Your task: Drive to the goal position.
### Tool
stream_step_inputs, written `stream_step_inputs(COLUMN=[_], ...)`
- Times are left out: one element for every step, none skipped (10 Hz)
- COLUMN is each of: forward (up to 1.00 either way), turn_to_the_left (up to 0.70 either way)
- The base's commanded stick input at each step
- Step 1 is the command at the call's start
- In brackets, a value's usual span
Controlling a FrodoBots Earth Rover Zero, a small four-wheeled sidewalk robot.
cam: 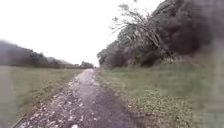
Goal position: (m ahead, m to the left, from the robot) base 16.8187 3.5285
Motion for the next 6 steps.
stream_step_inputs(forward=[0.70, 0.70, 0.70, 0.70, 0.70, 0.70], turn_to_the_left=[0.34, 0.33, 0.15, 0.10, 0.02, 0.02])
